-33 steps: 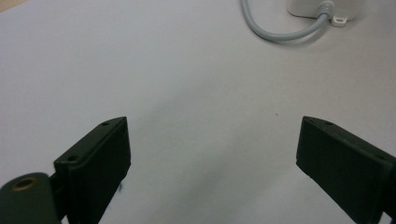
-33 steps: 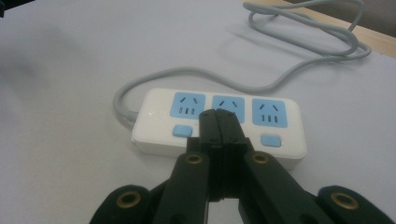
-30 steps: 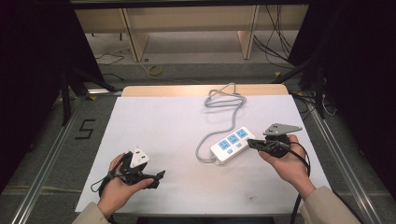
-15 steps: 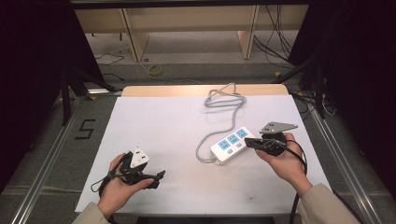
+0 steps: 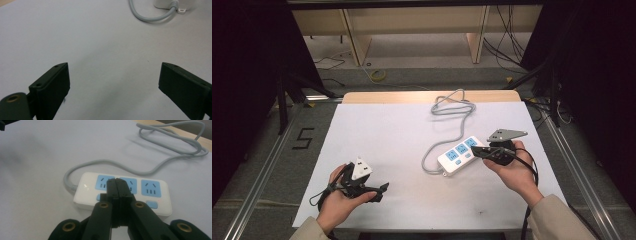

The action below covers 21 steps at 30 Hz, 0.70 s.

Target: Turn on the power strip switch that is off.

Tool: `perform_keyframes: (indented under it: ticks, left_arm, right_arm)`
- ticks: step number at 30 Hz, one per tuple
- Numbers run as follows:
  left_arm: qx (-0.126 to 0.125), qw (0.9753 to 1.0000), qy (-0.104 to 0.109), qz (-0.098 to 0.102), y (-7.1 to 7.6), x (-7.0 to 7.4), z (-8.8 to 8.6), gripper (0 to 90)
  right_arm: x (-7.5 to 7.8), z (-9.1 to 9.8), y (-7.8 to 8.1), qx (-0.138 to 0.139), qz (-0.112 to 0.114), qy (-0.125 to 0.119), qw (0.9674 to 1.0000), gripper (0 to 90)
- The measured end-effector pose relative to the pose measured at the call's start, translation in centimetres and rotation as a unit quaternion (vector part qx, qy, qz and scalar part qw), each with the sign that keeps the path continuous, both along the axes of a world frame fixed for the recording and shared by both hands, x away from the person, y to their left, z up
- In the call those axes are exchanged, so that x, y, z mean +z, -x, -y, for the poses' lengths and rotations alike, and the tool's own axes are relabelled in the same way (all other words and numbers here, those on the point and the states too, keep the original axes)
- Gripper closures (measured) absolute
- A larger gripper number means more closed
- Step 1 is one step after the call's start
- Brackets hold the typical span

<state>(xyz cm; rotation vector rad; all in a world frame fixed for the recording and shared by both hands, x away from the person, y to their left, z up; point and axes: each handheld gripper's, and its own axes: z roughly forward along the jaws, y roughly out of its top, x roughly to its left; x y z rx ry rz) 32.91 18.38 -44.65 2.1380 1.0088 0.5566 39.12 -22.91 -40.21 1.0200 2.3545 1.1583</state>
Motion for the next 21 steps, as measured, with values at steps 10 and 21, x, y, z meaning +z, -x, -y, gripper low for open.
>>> perform_keyframes:
  ticks: [10,21]
  left_arm:
    - [0.001,1.0,0.001,-0.001,0.02,-0.01,0.03,9.7]
    - [0.001,1.0,0.003,-0.001,0.0,-0.04,0.08,9.7]
  right_arm:
    - [-0.04,-0.45,-0.22,0.004,-0.004,0.003,1.0,90.0]
    - [-0.14,-0.77,-0.46,0.007,-0.008,0.005,0.9999,90.0]
